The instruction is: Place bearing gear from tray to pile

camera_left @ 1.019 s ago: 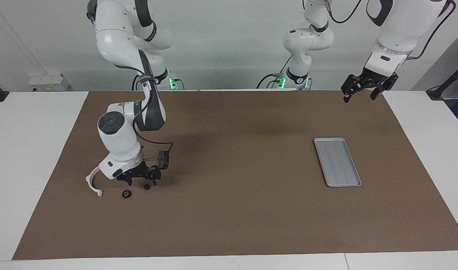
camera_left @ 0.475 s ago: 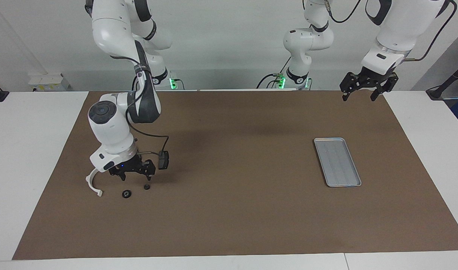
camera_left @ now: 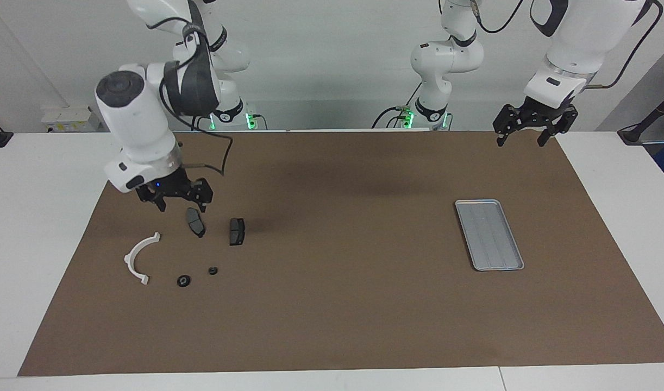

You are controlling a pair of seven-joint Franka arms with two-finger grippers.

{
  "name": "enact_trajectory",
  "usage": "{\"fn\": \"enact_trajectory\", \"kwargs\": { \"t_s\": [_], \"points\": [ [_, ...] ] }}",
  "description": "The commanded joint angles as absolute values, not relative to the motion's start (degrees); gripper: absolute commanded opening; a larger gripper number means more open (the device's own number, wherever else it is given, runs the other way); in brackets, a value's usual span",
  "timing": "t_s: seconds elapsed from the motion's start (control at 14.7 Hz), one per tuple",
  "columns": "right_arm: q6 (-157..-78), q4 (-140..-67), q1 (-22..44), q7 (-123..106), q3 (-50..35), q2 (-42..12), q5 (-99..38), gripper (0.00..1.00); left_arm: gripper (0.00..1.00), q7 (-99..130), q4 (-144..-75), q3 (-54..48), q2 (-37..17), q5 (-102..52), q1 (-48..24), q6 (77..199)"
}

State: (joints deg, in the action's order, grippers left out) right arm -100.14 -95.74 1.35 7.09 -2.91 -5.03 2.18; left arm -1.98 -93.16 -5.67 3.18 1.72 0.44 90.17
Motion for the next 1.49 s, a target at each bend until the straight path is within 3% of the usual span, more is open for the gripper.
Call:
{"fn": "enact_trajectory", "kwargs": {
  "t_s": [0.0,0.34,1.43],
  "points": [
    [-92.49,-97.74,0.35,5.98,-3.25,2.79,-1.23,1.00,1.00,-2.73,-94.39,-5.54,4.66,0.97,0.88,90.26],
    [-85.35,-97.30,0.70,6.15,-3.60,7.20,-1.23,1.00,1.00,0.00,-94.39,-5.54,4.66,1.05,0.88,90.35],
    [-89.56,-96.50,0.44,6.24,-3.60,6.94,2.11,1.00,1.00,0.00,-95.01,-5.71,5.01,-0.53,0.18,91.58]
  ]
}}
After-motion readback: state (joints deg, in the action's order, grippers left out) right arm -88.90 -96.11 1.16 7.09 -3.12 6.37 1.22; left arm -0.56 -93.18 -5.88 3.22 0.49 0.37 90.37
